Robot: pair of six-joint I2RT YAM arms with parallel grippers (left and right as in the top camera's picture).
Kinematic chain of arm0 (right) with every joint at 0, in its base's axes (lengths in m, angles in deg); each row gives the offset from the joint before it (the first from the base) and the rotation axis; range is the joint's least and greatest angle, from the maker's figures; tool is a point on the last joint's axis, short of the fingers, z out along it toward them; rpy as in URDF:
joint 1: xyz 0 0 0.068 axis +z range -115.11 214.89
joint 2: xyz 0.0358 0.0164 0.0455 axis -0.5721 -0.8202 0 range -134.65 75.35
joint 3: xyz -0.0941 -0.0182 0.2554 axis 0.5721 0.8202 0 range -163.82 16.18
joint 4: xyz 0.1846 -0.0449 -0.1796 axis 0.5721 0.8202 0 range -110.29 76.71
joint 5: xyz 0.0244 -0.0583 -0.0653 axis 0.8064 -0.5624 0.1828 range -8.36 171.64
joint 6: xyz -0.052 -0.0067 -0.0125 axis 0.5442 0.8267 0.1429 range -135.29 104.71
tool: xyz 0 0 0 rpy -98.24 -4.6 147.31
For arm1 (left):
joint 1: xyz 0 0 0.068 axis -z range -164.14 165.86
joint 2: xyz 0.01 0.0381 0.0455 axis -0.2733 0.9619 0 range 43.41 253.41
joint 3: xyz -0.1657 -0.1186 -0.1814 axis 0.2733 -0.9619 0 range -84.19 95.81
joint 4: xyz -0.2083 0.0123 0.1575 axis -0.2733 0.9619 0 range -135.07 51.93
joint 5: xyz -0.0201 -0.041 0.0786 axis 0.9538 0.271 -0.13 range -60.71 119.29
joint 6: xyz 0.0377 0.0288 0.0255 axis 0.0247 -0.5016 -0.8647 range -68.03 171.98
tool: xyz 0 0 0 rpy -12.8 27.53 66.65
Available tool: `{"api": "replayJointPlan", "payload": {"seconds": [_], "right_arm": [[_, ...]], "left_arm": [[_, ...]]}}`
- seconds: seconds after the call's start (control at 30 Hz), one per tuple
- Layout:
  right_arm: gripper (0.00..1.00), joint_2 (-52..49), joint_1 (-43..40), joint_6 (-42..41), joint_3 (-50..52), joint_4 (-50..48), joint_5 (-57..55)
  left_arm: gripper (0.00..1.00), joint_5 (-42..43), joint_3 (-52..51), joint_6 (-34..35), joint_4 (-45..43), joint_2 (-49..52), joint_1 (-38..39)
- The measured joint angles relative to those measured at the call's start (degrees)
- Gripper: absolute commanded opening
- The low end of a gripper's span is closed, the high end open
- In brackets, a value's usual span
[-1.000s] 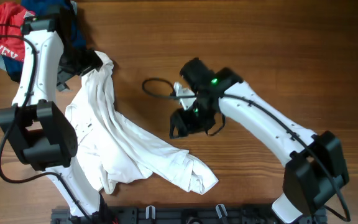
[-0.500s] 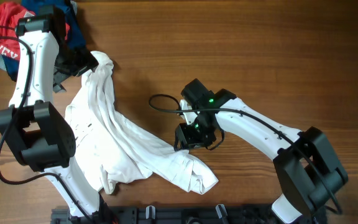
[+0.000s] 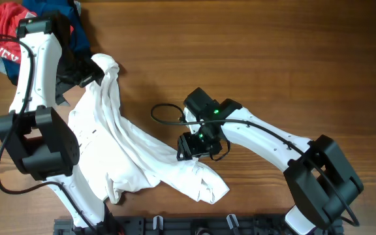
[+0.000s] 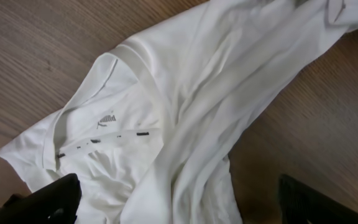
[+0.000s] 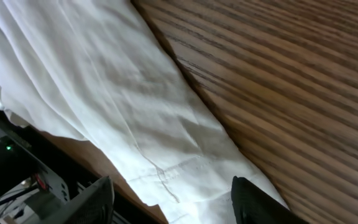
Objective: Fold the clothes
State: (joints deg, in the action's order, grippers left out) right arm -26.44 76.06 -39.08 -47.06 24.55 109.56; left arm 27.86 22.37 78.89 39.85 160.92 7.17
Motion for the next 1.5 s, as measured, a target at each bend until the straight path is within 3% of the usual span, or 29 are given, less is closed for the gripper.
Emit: {"api": "replayJointPlan", "payload": {"seconds": [0.17, 0.43, 0.57, 0.7, 0.8, 0.9, 0.93, 1.23, 1.5], "right_arm": [[0.63, 0.0, 0.0, -0.24, 0.0, -0.39, -0.7], [0.64, 0.0, 0.0, -0.22, 0.0, -1.66, -1.01], [0.8, 0.0, 0.0, -0.31, 0.0, -2.32, -1.14], [0.84, 0.0, 0.0, 0.02, 0.0, -2.54, -3.54], [0.8, 0.0, 0.0, 1.62, 0.0, -2.54, -4.81], [0.57, 0.0, 0.0, 3.13, 0.0, -2.05, -5.05], [0.55, 0.0, 0.0, 3.08, 0.0, -1.79, -5.01], [0.59, 0.0, 0.0, 3.52, 0.48, 0.9, -3.74], [0.62, 0.0, 0.0, 3.02, 4.98, -4.85, -3.52]], "left_arm": [[1.0, 0.0, -0.09, 0.17, 1.7, -5.66, 0.0], [1.0, -0.04, -2.89, 0.2, 4.92, -26.45, 0.0], [1.0, -0.04, -6.73, 0.35, 5.51, -32.57, 0.0], [1.0, -0.04, -12.07, 0.37, 6.12, -36.15, 0.0], [1.0, -0.02, -17.31, 0.37, 4.68, -38.53, 0.0], [1.0, -0.04, -22.1, 0.37, 2.67, -40.54, 0.0], [1.0, -0.04, -23.1, 0.37, 2.54, -40.76, 0.0], [1.0, 0.52, -32.87, 0.37, -3.43, -41.24, 0.0], [1.0, 1.33, -34.97, 0.37, -5.95, -41.24, 0.0]]}}
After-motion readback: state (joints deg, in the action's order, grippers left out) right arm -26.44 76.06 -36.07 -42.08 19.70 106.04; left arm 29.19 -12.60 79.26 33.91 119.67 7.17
